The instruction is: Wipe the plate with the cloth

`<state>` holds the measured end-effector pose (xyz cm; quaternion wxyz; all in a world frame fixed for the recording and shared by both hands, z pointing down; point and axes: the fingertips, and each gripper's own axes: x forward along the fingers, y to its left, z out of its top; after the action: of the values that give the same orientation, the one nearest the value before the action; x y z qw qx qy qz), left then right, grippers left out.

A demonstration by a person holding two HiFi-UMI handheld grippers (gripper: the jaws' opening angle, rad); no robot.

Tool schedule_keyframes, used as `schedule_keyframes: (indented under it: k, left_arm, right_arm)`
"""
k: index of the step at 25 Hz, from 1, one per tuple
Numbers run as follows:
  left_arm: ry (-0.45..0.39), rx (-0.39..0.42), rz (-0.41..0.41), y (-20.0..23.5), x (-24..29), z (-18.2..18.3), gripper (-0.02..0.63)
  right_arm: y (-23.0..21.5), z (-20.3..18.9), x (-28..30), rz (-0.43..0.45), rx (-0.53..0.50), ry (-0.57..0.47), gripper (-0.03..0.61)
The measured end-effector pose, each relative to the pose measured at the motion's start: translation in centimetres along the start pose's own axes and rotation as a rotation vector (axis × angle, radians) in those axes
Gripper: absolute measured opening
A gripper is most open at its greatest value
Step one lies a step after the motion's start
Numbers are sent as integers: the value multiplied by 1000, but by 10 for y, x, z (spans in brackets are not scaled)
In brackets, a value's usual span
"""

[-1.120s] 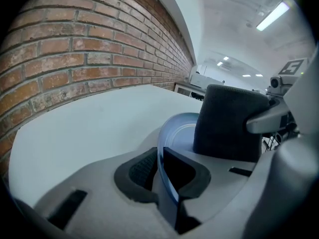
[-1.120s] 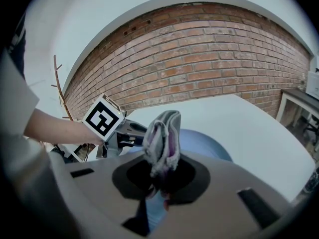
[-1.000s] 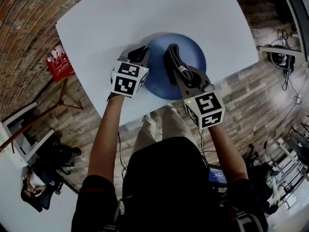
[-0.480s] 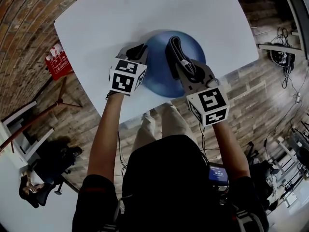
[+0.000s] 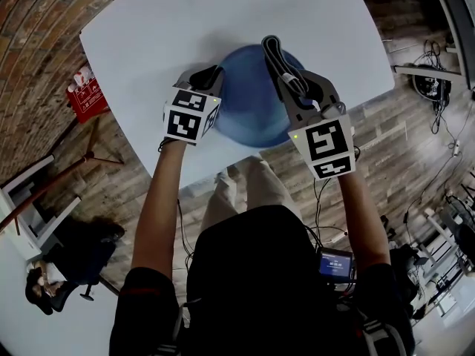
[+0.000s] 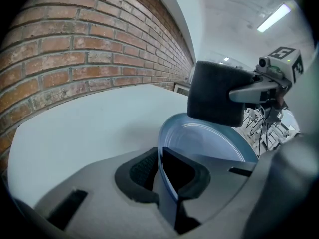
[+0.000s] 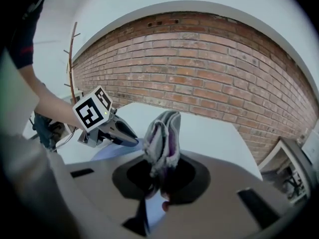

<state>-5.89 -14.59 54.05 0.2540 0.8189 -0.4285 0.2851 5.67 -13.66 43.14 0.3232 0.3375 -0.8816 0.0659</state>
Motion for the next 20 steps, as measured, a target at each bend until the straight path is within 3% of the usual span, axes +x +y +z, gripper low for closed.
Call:
schedule_keyframes:
  k: [5, 13, 20]
  left_arm:
    - [0, -4, -3, 1, 0, 0, 43]
    - [-1, -4, -5, 3, 0, -2, 43]
    - [0, -2, -5, 4, -1, -3, 43]
  right_arm:
    - [3, 0, 8, -4, -115, 36, 51]
    - [29, -22, 33, 31, -388, 150, 51]
    - [49, -31, 51, 115, -392, 210, 51]
